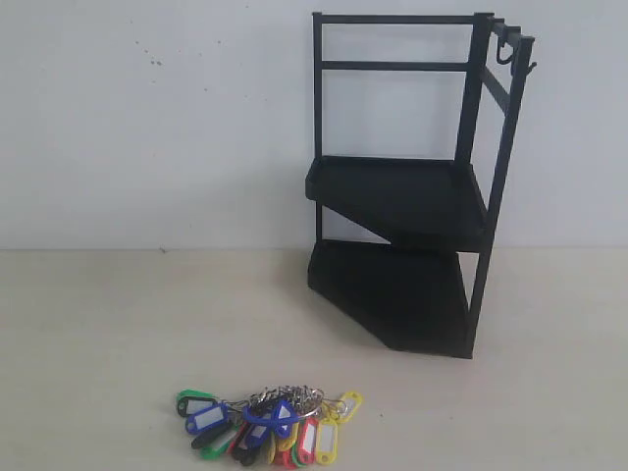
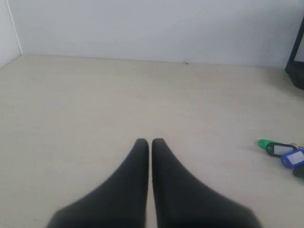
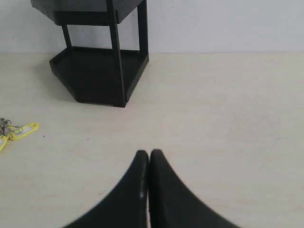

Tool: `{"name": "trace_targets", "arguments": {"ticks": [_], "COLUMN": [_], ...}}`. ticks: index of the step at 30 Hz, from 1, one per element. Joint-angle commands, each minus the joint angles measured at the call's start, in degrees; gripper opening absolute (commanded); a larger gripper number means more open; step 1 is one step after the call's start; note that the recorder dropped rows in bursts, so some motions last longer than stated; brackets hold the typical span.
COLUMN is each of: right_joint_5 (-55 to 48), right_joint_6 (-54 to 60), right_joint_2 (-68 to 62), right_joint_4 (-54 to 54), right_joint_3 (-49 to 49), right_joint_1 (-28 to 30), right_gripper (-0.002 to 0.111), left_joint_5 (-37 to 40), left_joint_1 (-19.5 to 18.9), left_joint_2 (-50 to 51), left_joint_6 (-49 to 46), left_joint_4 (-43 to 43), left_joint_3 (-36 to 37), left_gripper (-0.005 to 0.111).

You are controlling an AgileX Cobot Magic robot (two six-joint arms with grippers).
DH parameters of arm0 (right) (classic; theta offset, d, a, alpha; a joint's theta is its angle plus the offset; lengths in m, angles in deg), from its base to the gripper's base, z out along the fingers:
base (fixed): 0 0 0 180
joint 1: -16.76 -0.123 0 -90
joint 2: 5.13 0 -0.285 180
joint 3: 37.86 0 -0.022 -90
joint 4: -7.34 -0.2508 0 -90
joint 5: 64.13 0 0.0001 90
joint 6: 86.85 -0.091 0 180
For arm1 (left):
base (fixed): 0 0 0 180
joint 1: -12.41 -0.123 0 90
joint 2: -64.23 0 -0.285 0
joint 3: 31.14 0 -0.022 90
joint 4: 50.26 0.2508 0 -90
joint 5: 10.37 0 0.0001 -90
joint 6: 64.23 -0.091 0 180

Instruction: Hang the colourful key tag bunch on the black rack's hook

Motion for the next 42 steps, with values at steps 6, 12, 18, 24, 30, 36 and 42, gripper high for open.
{"name": "trace_targets", "arguments": {"ticks": [6,12,18,24,30,36,42], "right_joint_5": [0.16,-0.02,-0.02,4.73,19.98,31.63,-14.82], "right_joint_6": [0.00,0.00,0.00,0.50,0.35,0.76,1.96], "right_joint_2": [0.31,0.31,0.31,0.31,0.31,0.31,-12.75], "right_joint_4": [0.21,0.21,0.21,0.61,0.61,0.12,0.58], "right_joint_3": [-0.06,-0.06,-0.06,-0.06,-0.06,-6.78,-30.79], "right_joint_1": [0.17,0.17,0.17,0.17,0.17,0.17,0.17], "right_gripper": [0.000,0.000,0.000,0.000,0.000,0.000,0.000], "left_joint_5": [-0.62,-0.62,-0.62,-0.62,-0.62,-0.62,-0.62], "left_joint_1": [-0.19,-0.19,-0.19,-0.19,-0.19,-0.19,-0.19], "left_joint_2": [0.20,0.20,0.20,0.20,0.20,0.20,0.20], "left_joint_6": [-0.02,-0.02,-0.02,-0.02,-0.02,-0.02,-0.02], "left_joint_4": [-0.11,-0.11,-0.11,-0.11,-0.11,-0.11,-0.11], "left_joint_3": [-0.14,-0.14,-0.14,-0.14,-0.14,-0.14,-0.14], "left_gripper": [0.004,0.004,0.004,0.004,0.004,0.004,0.004]}}
